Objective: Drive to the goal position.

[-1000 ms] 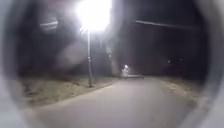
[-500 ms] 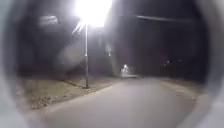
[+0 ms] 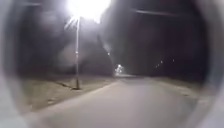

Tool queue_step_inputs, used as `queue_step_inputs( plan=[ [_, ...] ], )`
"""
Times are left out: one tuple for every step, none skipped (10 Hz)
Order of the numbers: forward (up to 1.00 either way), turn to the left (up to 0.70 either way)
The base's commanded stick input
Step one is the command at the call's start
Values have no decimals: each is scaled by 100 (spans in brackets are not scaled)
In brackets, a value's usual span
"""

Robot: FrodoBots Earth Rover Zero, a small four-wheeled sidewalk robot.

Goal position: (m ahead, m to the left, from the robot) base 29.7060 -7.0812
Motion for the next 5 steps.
queue_step_inputs(
  plan=[
    [100,-17],
    [100,-14],
    [100,-19],
    [100,-21],
    [100,-21]
  ],
)
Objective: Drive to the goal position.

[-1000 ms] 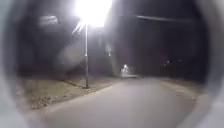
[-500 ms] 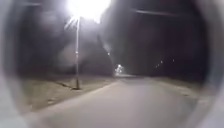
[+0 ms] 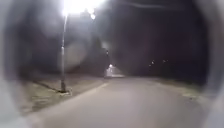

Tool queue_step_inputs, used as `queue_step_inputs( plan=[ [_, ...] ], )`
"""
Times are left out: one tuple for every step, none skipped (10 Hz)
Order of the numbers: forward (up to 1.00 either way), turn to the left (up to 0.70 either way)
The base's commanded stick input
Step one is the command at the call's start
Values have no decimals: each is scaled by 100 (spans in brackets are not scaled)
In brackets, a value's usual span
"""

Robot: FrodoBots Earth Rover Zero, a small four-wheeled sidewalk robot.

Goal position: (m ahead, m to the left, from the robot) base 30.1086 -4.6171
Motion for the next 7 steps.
queue_step_inputs(
  plan=[
    [100,-19],
    [100,-15],
    [100,-11],
    [100,-8],
    [100,-10],
    [100,-9],
    [100,-5]
  ],
)
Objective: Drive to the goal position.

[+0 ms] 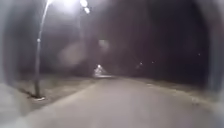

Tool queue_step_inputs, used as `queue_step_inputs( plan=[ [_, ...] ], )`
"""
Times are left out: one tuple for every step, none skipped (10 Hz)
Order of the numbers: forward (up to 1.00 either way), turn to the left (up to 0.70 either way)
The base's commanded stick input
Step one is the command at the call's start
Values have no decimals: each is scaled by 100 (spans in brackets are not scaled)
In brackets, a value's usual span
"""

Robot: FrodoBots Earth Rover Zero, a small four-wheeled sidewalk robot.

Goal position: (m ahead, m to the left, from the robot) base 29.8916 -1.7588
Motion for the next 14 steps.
queue_step_inputs(
  plan=[
    [100,-4],
    [100,-2],
    [100,0],
    [100,0],
    [100,0],
    [100,8],
    [100,20],
    [100,18],
    [100,11],
    [100,6],
    [100,5],
    [100,5],
    [100,5],
    [100,5]
  ],
)
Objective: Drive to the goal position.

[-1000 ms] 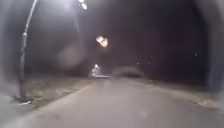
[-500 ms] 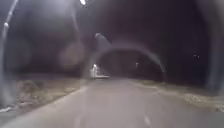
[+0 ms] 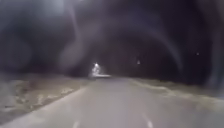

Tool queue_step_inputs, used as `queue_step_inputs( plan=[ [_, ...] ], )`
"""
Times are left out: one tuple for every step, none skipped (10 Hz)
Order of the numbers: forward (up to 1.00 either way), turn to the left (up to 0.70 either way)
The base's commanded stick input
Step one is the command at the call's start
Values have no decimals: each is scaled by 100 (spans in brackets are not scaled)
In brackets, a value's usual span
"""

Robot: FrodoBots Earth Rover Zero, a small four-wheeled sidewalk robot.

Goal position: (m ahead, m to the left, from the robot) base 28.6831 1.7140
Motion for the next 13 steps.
queue_step_inputs(
  plan=[
    [100,9],
    [100,12],
    [100,9],
    [100,6],
    [100,6],
    [100,5],
    [100,4],
    [100,3],
    [100,3],
    [100,3],
    [100,3],
    [100,4],
    [100,11]
  ],
)
